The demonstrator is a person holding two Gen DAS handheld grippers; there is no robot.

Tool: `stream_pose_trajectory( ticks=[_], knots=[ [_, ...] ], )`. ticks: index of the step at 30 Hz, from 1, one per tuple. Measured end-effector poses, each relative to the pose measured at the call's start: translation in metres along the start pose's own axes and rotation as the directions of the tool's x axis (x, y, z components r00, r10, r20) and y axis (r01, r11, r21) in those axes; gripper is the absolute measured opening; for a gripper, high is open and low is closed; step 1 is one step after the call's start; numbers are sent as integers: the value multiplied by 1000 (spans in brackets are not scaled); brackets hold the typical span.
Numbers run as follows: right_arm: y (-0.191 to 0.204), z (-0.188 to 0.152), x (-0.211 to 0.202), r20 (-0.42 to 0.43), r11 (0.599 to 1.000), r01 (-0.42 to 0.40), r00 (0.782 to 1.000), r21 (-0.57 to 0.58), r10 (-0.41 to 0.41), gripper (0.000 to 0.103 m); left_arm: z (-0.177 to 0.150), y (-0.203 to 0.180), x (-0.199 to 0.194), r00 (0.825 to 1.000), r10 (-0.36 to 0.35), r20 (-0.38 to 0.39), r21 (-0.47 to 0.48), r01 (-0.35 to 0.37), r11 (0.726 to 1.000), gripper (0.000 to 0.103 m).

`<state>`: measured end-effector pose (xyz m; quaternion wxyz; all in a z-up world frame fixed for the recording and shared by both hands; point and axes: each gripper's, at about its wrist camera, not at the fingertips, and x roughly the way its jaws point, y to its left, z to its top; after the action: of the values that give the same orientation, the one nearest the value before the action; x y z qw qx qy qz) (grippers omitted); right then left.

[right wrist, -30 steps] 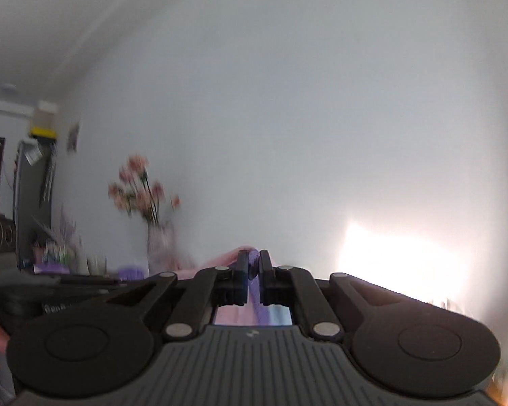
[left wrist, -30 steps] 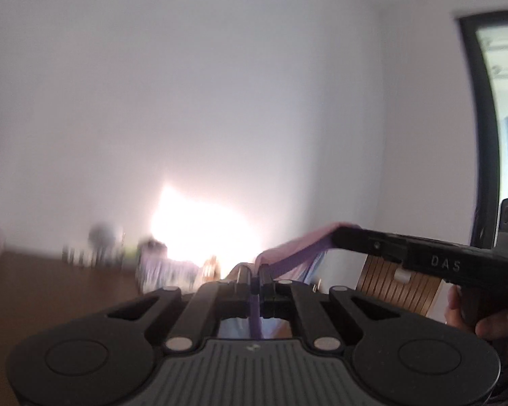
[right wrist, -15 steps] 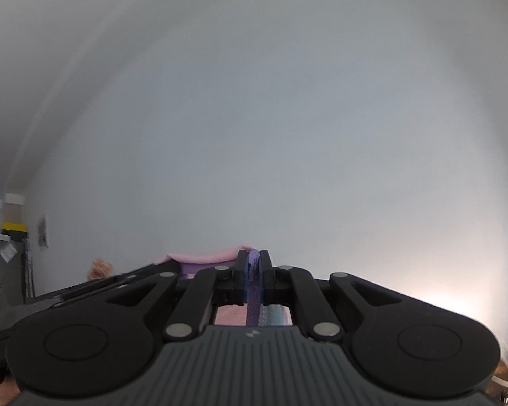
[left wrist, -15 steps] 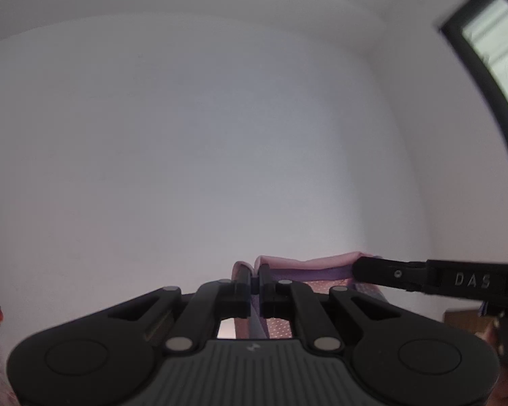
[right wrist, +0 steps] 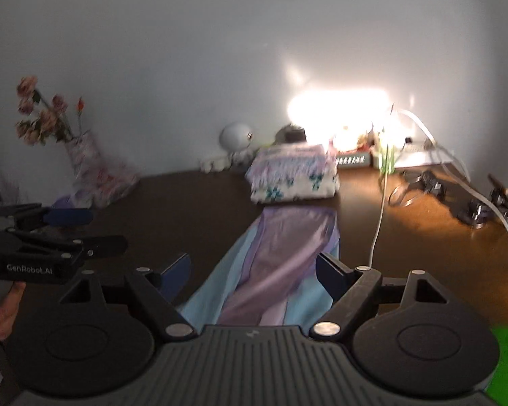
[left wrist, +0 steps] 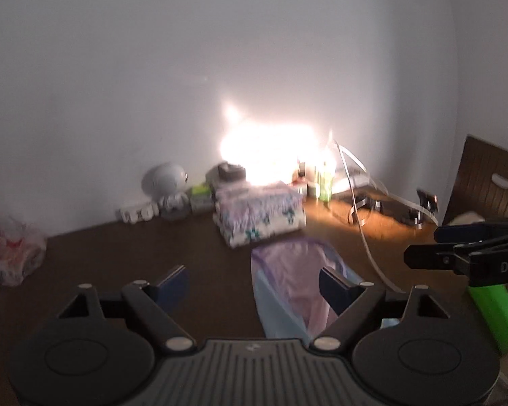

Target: Fold clothes

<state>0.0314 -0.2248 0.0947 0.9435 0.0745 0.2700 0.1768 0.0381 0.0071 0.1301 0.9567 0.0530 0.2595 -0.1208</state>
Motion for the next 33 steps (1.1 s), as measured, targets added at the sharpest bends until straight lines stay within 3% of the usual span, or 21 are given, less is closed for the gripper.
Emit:
stream_pose_trajectory(
  ticks=[2,6,9,11,15,18,21,23,24,25,26,28,30,33],
  knots=[
    [6,-36,-9,-7,998,-53,999,-44,52,83,-39,1,-10,999,0,-50,-21,-1,1000,84],
    [21,-80,-21,-87,989,-63,995,-136,52,82,-116,-3,-44,996,3,-94,-171,-19,985,83],
    [29,-93,-35,-95,983,-101,992,-156,87,81,-132,2,-59,997,6,-76,-229,-24,973,84],
    [38,-99,-42,-80,974,-136,989,-182,123,80,-130,-8,-56,995,56,-88,-154,-69,986,84],
    [46,-113,-44,-90,970,-102,992,-222,84,65,-131,-35,-46,984,155,-84,19,-154,988,84],
    [52,-123,-45,-97,964,-77,994,-253,54,58,-136,-44,-39,993,83,-83,30,-81,996,81],
    [58,-133,-47,-103,958,-52,994,-283,24,48,-138,-46,-29,991,59,-120,32,-56,998,53],
    [62,-140,-48,-106,952,-36,994,-303,3,41,-136,-40,-19,990,70,-124,-3,-71,997,50],
    [61,-139,-48,-109,955,-35,994,-294,2,41,-135,-36,-14,989,59,-132,-32,-64,997,42],
    [60,-139,-48,-112,958,-34,994,-286,1,41,-133,-31,-11,988,41,-148,-60,-50,997,20],
    [59,-138,-49,-113,958,-27,994,-285,-5,41,-131,-24,-11,989,30,-142,-97,-44,994,11],
    [56,-137,-49,-116,962,-7,993,-271,-25,41,-127,-10,-13,993,13,-116,-177,-34,984,6],
    [55,-137,-50,-118,964,5,992,-266,-38,41,-126,21,-21,992,78,-102,-353,-109,929,5],
    [53,-137,-52,-120,966,11,992,-259,-43,41,-146,70,-36,979,160,-123,-584,-202,786,7]
  ],
)
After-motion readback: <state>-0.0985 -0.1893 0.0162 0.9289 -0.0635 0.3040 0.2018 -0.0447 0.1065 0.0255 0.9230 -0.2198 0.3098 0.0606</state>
